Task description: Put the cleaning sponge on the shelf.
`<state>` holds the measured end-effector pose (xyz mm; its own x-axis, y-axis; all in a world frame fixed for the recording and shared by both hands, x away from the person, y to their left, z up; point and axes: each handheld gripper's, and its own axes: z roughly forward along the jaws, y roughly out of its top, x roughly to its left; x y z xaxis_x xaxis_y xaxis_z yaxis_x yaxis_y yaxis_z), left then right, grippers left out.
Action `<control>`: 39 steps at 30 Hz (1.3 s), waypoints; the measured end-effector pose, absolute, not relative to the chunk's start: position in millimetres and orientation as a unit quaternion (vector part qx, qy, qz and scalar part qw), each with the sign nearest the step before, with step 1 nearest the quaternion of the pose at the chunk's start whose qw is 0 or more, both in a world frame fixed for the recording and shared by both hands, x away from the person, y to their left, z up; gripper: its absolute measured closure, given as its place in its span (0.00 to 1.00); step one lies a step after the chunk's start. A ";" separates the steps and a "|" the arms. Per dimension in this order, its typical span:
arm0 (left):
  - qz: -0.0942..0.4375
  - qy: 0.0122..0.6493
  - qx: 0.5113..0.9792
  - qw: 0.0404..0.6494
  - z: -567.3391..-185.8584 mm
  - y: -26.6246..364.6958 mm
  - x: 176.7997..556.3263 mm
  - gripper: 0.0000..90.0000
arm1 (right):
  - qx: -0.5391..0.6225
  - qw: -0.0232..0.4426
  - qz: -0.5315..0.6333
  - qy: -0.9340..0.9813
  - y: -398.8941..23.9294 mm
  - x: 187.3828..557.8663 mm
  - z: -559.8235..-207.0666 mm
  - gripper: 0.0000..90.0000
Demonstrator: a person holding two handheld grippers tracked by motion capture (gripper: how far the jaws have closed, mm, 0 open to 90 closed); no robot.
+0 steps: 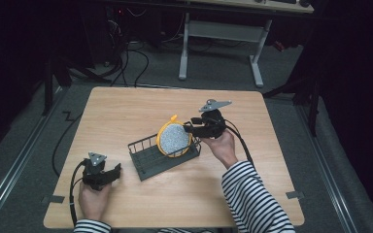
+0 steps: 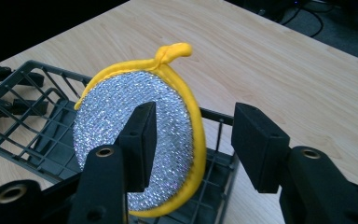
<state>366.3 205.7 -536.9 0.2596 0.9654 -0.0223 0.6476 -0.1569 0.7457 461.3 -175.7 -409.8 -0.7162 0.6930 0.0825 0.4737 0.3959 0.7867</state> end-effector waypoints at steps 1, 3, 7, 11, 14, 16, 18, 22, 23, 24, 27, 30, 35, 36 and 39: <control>0.241 0.559 0.722 0.330 -536.8 205.6 366.3 0.34 | 0.359 0.134 0.429 0.818 -182.5 458.9 -407.1 0.56; 0.240 0.559 0.722 0.330 -536.8 205.5 366.5 0.34 | 0.365 0.134 0.433 0.814 -186.4 457.6 -405.8 0.56; 0.239 0.559 0.722 0.331 -536.8 205.7 366.5 0.34 | 0.380 0.141 0.441 0.801 -205.1 452.0 -401.1 0.56; 0.239 0.559 0.722 0.331 -536.8 205.9 366.5 0.34 | 0.386 0.147 0.440 0.798 -214.1 448.9 -397.1 0.56; 0.238 0.559 0.722 0.331 -536.6 206.0 366.5 0.34 | 0.390 0.154 0.444 0.792 -225.2 443.5 -390.4 0.56; 0.238 0.559 0.721 0.332 -536.7 206.0 366.5 0.34 | 0.390 0.155 0.446 0.791 -228.0 442.3 -389.2 0.56; 0.238 0.559 0.722 0.331 -536.6 206.0 366.5 0.34 | 0.395 0.158 0.446 0.787 -233.6 439.4 -386.7 0.56; 0.239 0.559 0.722 0.331 -536.8 205.9 366.5 0.34 | 0.402 0.165 0.446 0.782 -244.8 434.1 -381.8 0.56; 0.239 0.559 0.722 0.331 -536.8 205.8 366.5 0.34 | 0.404 0.167 0.446 0.781 -247.7 432.7 -380.4 0.56; 0.238 0.559 0.722 0.331 -536.8 205.9 366.5 0.34 | 0.406 0.171 0.447 0.778 -253.5 429.5 -377.6 0.56; 0.239 0.559 0.722 0.331 -536.8 205.7 366.5 0.34 | 0.411 0.175 0.449 0.774 -261.4 423.9 -374.3 0.56; 0.240 0.559 0.722 0.331 -536.9 205.5 366.5 0.34 | 0.415 0.176 0.454 0.769 -266.9 420.4 -374.0 0.56; 0.240 0.559 0.722 0.330 -536.8 205.4 366.5 0.34 | 0.427 0.180 0.448 0.764 -282.7 412.0 -375.3 0.56; 0.240 0.558 0.723 0.329 -536.8 205.3 366.5 0.34 | 0.428 0.181 0.449 0.763 -284.9 410.9 -374.6 0.56; 0.240 0.558 0.723 0.329 -536.8 205.3 366.5 0.34 | 0.431 0.182 0.449 0.761 -288.6 407.9 -373.0 0.56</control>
